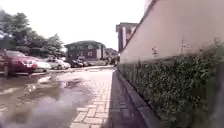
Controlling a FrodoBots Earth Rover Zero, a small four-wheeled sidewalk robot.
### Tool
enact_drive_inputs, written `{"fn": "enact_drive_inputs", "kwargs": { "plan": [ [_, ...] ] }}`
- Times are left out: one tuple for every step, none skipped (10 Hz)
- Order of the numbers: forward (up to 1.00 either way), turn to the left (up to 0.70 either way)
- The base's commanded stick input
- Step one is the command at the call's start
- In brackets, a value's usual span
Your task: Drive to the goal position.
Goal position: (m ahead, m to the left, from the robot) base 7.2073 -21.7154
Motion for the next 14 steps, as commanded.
{"fn": "enact_drive_inputs", "kwargs": {
  "plan": [
    [0.61,0.06],
    [0.63,0.03],
    [0.69,0.03],
    [0.69,0.03],
    [0.69,0.03],
    [0.69,0.03],
    [0.69,0.03],
    [0.69,0.03],
    [0.69,0.03],
    [0.69,0.03],
    [0.69,0.03],
    [0.69,-0.12],
    [0.69,-0.35],
    [0.69,-0.35]
  ]
}}
